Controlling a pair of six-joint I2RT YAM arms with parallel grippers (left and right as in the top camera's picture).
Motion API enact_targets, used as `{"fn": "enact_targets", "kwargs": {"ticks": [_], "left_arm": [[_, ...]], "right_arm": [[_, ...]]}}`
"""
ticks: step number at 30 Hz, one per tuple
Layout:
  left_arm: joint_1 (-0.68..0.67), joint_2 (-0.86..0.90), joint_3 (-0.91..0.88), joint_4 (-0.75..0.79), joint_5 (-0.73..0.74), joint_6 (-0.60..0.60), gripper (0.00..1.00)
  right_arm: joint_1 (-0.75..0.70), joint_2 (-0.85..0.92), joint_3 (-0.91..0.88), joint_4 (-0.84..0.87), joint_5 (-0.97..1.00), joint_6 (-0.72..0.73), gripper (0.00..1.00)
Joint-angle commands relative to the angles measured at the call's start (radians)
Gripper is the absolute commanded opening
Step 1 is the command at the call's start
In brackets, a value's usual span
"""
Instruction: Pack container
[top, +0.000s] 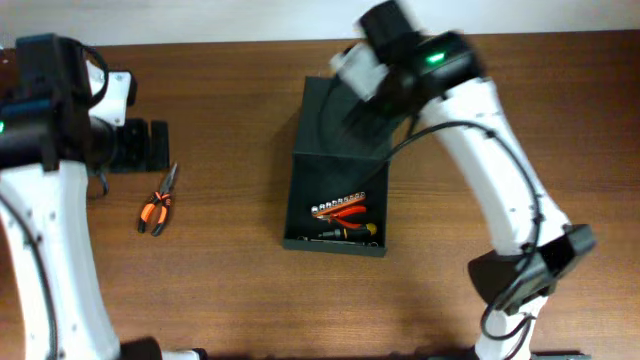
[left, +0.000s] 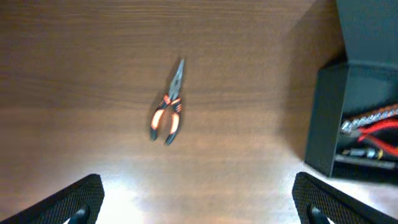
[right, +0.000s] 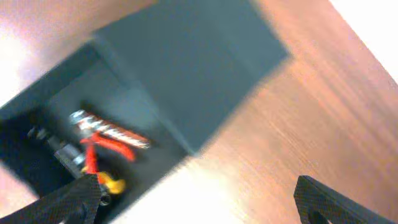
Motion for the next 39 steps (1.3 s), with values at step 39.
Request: {"fn": "enact_targets", "kwargs": {"ticks": [39], "left_arm": [[0.042, 0.200, -0.838, 0.694, -0.072, 0.100, 0.99]], "right_arm": [[-0.409, -0.010, 0.031, -0.090, -0.101, 0.118, 0.99]]}}
